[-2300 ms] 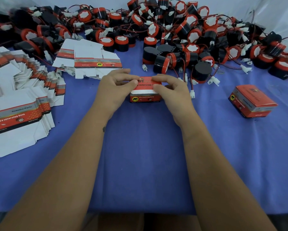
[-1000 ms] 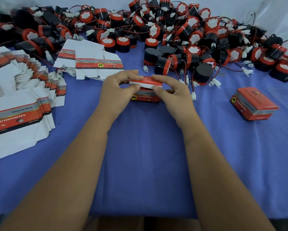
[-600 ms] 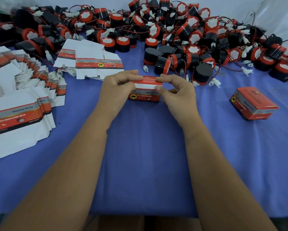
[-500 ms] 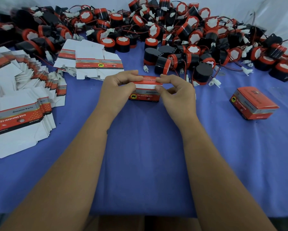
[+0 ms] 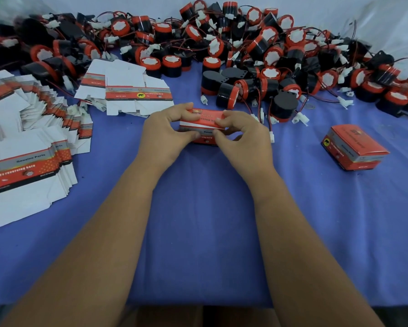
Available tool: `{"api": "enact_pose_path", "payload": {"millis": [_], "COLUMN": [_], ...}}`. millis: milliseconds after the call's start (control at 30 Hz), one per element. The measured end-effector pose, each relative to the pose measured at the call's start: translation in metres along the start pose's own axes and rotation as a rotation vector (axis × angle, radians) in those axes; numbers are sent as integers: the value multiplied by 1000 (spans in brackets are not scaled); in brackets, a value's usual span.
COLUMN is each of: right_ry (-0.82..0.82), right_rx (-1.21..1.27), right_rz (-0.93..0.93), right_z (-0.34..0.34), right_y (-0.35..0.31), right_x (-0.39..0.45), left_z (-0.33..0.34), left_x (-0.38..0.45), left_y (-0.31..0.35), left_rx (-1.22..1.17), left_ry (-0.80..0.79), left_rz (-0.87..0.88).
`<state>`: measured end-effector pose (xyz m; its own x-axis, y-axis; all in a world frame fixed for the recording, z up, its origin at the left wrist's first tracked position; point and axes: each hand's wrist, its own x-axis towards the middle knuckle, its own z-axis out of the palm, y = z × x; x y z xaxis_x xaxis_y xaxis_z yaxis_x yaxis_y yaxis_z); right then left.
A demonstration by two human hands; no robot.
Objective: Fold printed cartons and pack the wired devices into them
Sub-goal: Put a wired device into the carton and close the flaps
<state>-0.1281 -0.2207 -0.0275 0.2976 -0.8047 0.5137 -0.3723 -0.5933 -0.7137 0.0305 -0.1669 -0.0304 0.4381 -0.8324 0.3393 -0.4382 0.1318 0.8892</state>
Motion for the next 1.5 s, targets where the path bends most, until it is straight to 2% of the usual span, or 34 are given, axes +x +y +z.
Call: {"api": "enact_pose_path", "payload": {"millis": [267, 700, 867, 1100, 1200, 1267, 1333, 1400, 1500], "right_ry": [77, -4, -177, -40, 123, 283, 352, 294, 225], "right_rx": [-301, -119, -44, -71, -71, -86, -162, -257, -393], "right_rz": [-290, -75, -7, -34, 49, 191, 323, 397, 400], "right_z": [5, 11, 10, 0, -22, -44, -66, -84, -102], "right_y": [-9, -7, -3, -12, -13, -4, 10, 23, 33], "right_x": [-1, -1, -1, 0, 4, 6, 2, -6, -12], "left_z": [1, 3, 3, 16, 34, 51, 71, 96, 135], "left_x": [0, -6, -7, -16, -18, -19, -21, -24, -28], "left_y": [3, 3, 7, 24, 38, 48, 60, 71, 84], "left_rx": [-50, 72, -17, -40, -69, -67, -91, -95, -115], "left_ry": [2, -15, -7, 13, 49, 11, -94, -234, -391], "left_rz": [-30, 19, -7, 32, -24, -24, -13, 2, 47]}}
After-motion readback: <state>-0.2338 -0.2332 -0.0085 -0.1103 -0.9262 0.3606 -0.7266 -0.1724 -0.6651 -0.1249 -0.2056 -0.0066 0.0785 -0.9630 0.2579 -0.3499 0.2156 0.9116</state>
